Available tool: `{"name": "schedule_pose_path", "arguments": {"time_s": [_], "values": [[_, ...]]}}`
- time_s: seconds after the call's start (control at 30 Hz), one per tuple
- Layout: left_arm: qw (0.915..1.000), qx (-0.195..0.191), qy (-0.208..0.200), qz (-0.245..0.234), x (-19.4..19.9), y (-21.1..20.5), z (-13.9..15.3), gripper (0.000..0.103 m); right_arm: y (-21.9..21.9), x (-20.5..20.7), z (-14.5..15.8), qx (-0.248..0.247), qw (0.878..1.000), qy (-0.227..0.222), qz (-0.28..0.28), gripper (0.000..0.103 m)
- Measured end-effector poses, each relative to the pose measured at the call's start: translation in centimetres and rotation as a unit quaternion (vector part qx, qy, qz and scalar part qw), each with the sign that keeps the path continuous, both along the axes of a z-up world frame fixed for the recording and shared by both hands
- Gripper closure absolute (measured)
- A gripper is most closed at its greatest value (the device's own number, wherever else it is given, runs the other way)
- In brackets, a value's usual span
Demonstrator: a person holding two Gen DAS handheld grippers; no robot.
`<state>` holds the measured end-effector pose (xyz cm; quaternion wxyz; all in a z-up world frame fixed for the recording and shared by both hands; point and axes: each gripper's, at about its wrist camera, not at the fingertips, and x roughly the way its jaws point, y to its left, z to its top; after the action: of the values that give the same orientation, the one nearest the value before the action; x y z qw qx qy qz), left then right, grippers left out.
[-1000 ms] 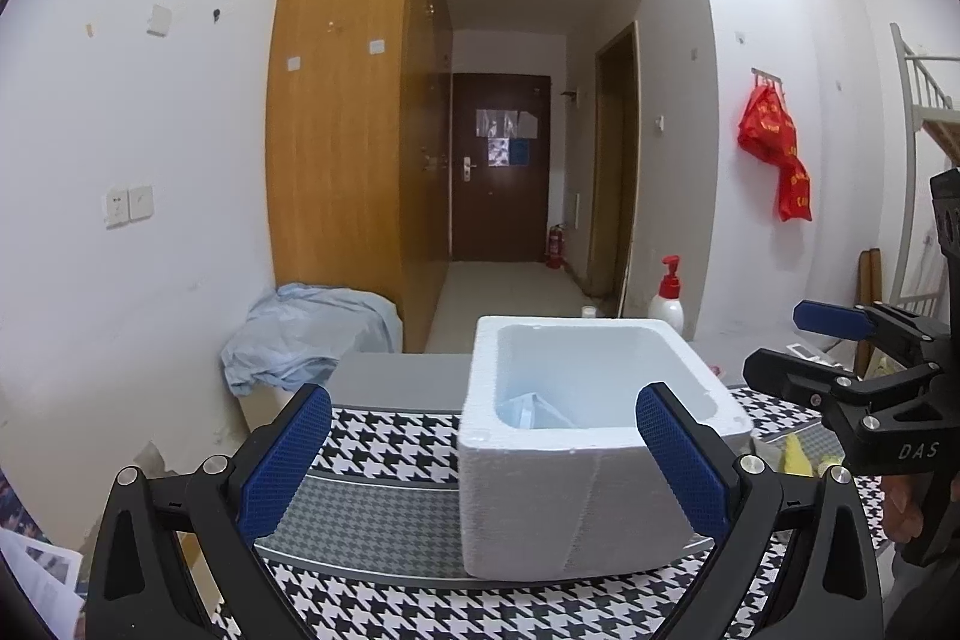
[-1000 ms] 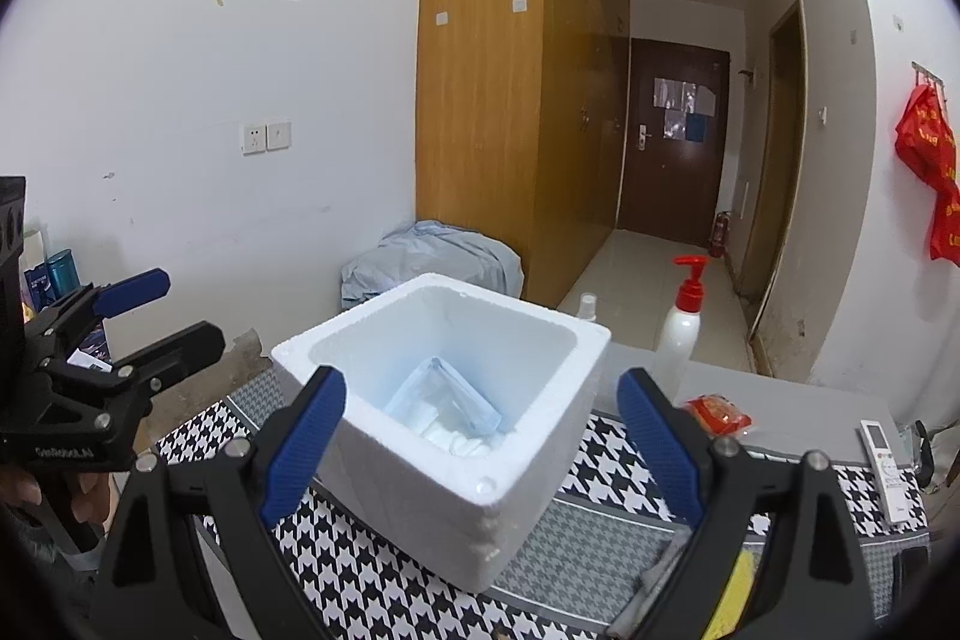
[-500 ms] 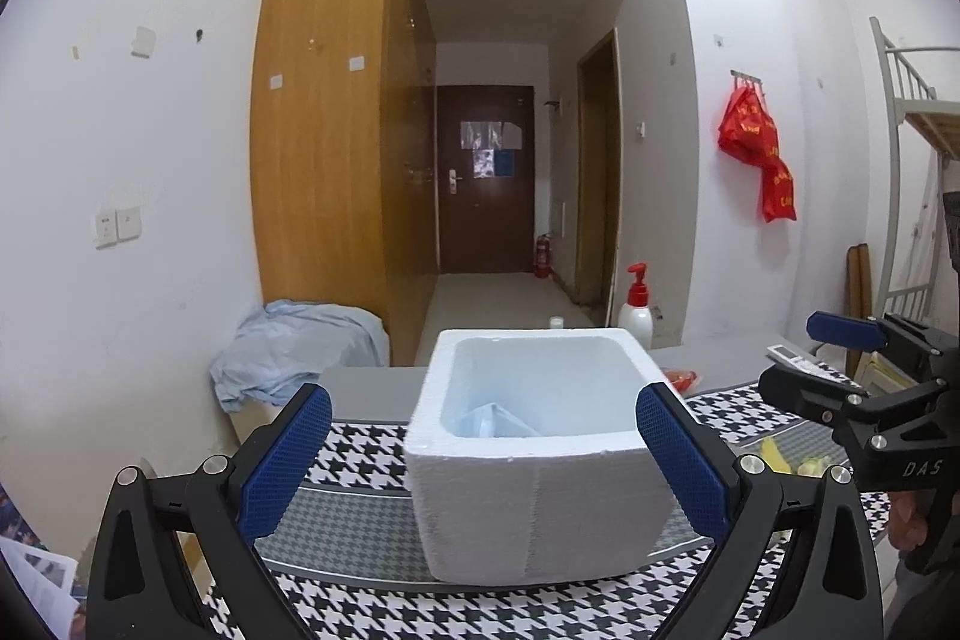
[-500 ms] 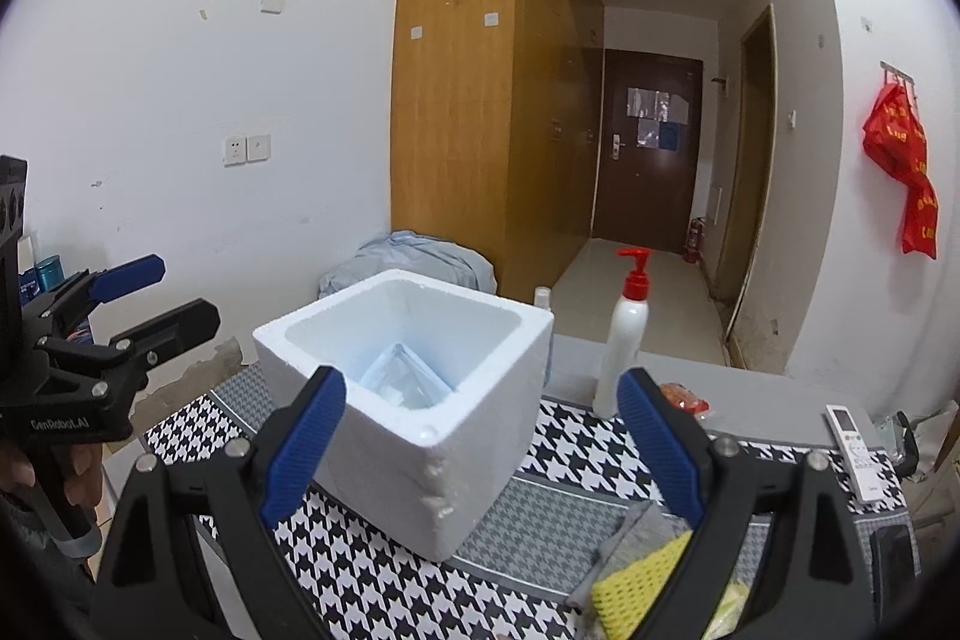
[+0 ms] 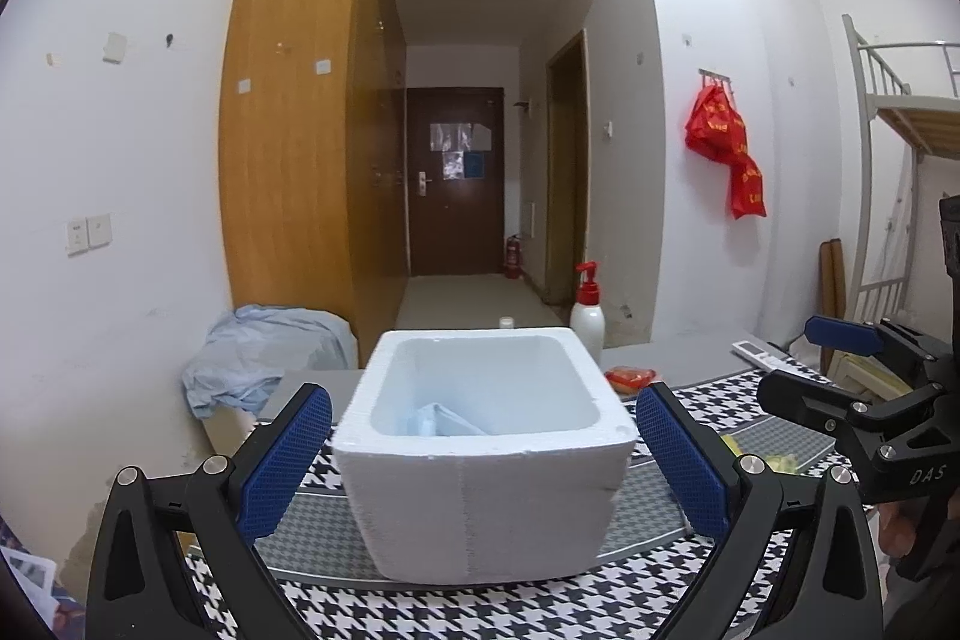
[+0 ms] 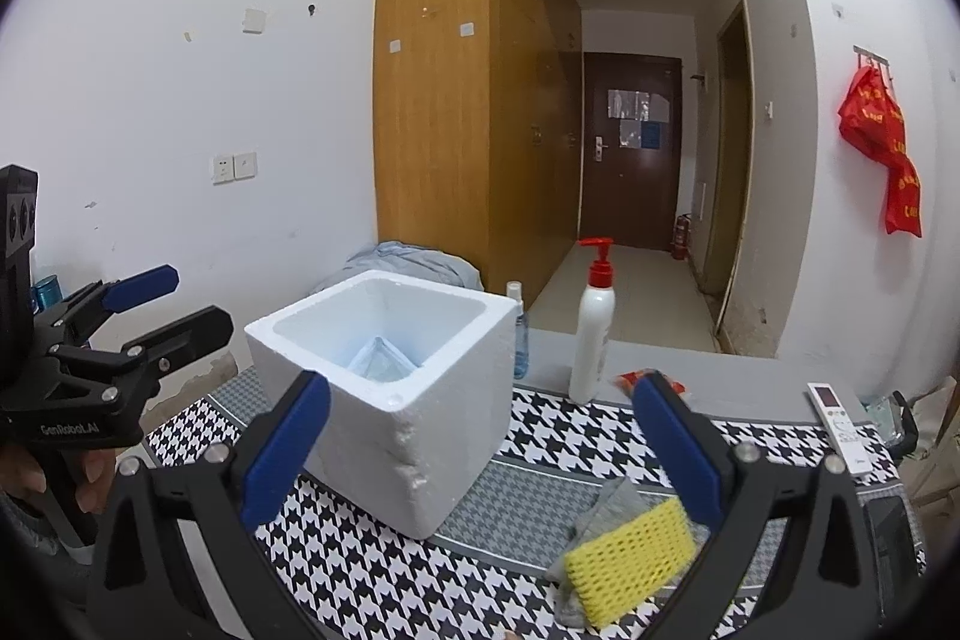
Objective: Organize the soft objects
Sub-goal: 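Move both tools toward the yellow foam net and green-wrapped packet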
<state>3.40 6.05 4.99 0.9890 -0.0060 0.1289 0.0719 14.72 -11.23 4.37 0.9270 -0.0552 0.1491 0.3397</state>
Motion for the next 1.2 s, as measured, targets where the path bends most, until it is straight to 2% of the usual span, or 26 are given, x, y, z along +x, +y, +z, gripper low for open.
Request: {"name": "schedule_pose_path", "arguments": {"time_s": [0.47,1.07,1.2], "values": [[0.9996,-0.004,-0.011,-0.027,-0.8,-2.2,0.1,0.001,-2.9,-1.5,-0.4,0.008,0.999,-0.020,-0.032,0.001],[0.9993,-0.023,-0.015,-0.026,-1.8,-3.3,-2.5,0.001,-4.2,-2.6,-3.0,-0.001,0.999,-0.020,-0.049,0.001],[0.9987,-0.028,-0.017,-0.039,-1.8,-3.5,-3.3,0.001,-4.5,-2.7,-3.1,0.006,0.999,-0.017,-0.044,0.001]]}}
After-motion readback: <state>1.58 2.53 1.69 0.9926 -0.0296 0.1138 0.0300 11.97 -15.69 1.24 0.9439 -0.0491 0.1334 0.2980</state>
